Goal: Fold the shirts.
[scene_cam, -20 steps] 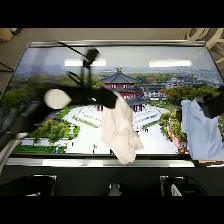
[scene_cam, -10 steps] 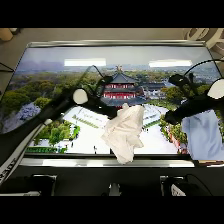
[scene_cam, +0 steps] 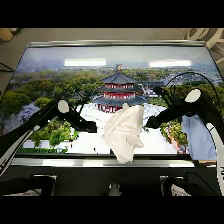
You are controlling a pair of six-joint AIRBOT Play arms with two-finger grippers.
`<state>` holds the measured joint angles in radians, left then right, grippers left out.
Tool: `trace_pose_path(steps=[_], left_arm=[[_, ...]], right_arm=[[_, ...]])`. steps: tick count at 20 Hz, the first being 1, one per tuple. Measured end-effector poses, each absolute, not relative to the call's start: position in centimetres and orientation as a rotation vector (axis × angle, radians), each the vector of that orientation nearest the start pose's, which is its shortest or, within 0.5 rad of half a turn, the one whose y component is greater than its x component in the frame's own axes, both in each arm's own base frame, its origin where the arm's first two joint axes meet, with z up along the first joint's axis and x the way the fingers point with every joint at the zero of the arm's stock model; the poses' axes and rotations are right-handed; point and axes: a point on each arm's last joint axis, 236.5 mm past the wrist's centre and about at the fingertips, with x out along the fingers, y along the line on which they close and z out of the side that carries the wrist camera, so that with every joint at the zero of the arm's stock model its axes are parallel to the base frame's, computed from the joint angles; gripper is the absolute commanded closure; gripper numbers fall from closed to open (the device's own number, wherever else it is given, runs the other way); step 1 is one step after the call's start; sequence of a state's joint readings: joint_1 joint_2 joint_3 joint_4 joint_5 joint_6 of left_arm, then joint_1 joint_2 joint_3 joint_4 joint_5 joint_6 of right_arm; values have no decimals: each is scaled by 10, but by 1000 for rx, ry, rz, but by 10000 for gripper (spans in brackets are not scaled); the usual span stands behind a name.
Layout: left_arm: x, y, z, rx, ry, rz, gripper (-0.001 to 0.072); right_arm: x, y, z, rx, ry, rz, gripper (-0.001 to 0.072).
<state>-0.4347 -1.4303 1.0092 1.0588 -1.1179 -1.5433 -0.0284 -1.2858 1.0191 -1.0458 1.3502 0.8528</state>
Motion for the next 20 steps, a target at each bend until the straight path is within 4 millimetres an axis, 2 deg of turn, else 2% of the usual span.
trace_pose_path(steps=[3, 4, 5, 8, 10, 11, 12, 13, 14, 17, 18, 19, 20], left_arm=[[267, -269, -79, -297, 1579, -565, 108], [269, -277, -80, -333, 1564, -564, 127], [271, -285, -81, -373, 1547, -561, 225], [281, -304, -83, -474, 1504, -554, 231], [289, -312, -85, -536, 1480, -538, 269], [292, -315, -87, -562, 1471, -528, 402], [295, -317, -89, -585, 1467, -519, 578], [297, -319, -90, -606, 1464, -513, 657], [298, -321, -91, -625, 1464, -507, 679], [302, -325, -91, -641, 1449, -512, 681], [305, -326, -90, -641, 1438, -518, 681], [308, -327, -87, -641, 1427, -525, 681], [311, -329, -84, -640, 1413, -533, 681]], right_arm=[[307, 110, -19, -28, 1349, 817, 73], [307, 111, -20, -26, 1347, 819, 35], [307, 112, -22, -19, 1348, 822, 34], [308, 116, -32, 6, 1367, 835, 32], [311, 123, -39, 55, 1372, 847, 32], [314, 128, -41, 85, 1367, 857, 32], [317, 132, -44, 114, 1363, 864, 33], [321, 136, -48, 138, 1356, 864, 34], [323, 139, -51, 163, 1354, 867, 37], [329, 147, -62, 212, 1358, 871, 59], [328, 152, -66, 214, 1365, 879, 256], [326, 158, -70, 212, 1374, 893, 570], [325, 163, -74, 198, 1377, 904, 687]])
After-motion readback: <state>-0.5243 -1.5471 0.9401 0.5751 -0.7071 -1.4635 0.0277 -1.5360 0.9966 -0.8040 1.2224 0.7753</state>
